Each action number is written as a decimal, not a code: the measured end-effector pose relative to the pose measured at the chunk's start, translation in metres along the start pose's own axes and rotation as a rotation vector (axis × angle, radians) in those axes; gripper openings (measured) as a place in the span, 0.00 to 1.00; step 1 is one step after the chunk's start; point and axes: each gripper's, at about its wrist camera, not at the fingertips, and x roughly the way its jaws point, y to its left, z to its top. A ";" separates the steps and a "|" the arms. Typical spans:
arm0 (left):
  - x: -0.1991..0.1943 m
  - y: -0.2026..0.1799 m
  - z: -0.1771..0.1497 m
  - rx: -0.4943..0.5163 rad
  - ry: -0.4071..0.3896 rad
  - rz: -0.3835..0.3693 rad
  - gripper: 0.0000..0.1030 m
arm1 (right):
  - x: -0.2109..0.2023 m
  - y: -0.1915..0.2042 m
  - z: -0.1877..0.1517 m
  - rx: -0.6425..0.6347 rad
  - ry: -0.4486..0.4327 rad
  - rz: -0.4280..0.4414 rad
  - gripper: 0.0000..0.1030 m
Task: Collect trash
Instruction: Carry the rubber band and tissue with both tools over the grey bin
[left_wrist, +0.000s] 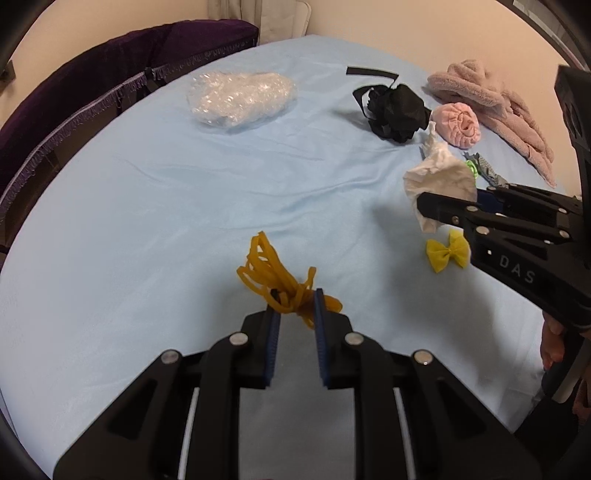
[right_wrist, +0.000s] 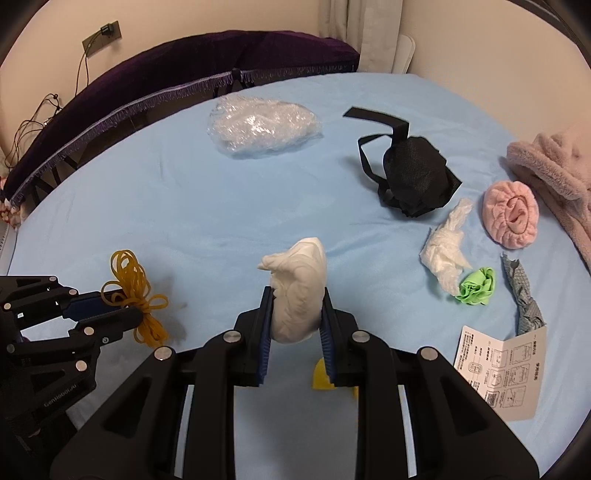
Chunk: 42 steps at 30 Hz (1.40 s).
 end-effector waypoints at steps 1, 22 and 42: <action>-0.007 0.003 -0.001 -0.006 -0.008 0.005 0.18 | -0.007 0.004 -0.002 -0.002 -0.007 0.001 0.21; -0.185 0.155 -0.084 -0.261 -0.175 0.259 0.18 | -0.107 0.202 0.017 -0.260 -0.109 0.224 0.21; -0.411 0.403 -0.210 -0.712 -0.263 0.691 0.18 | -0.205 0.564 0.114 -0.784 -0.259 0.654 0.21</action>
